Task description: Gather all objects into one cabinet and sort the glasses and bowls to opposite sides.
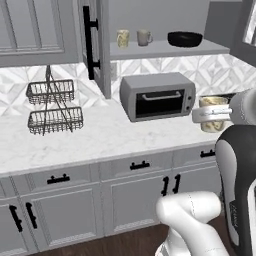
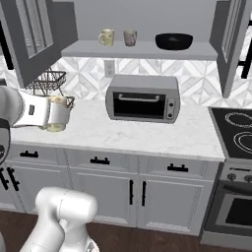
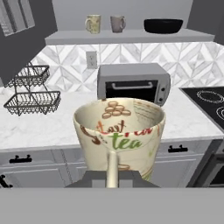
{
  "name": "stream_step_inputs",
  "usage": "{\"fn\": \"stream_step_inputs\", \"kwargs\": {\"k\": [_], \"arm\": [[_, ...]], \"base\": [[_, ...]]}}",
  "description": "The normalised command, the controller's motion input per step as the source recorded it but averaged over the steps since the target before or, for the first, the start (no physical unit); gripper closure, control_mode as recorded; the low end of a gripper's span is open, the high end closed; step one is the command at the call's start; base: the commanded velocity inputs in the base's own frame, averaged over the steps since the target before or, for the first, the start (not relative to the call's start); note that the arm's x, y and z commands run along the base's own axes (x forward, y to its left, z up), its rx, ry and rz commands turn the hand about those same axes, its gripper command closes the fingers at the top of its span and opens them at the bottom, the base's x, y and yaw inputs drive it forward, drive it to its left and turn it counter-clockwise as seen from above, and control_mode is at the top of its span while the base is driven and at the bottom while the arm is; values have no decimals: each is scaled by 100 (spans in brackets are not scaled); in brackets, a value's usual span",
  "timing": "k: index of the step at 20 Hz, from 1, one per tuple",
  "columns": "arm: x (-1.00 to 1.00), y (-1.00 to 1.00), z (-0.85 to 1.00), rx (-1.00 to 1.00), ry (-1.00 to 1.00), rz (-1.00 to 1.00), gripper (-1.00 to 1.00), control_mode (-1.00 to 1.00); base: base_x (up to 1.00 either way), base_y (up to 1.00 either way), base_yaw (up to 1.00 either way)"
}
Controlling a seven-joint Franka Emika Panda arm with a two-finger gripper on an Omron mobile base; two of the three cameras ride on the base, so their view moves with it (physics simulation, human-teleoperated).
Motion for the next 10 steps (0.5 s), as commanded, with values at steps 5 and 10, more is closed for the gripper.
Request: {"fn": "stream_step_inputs", "kwargs": {"k": [5,10], "arm": [[0,0,0,0,0,0,100,100],[0,0,0,0,0,0,100,100]], "base": [[70,-28,13],[67,-24,0]]}}
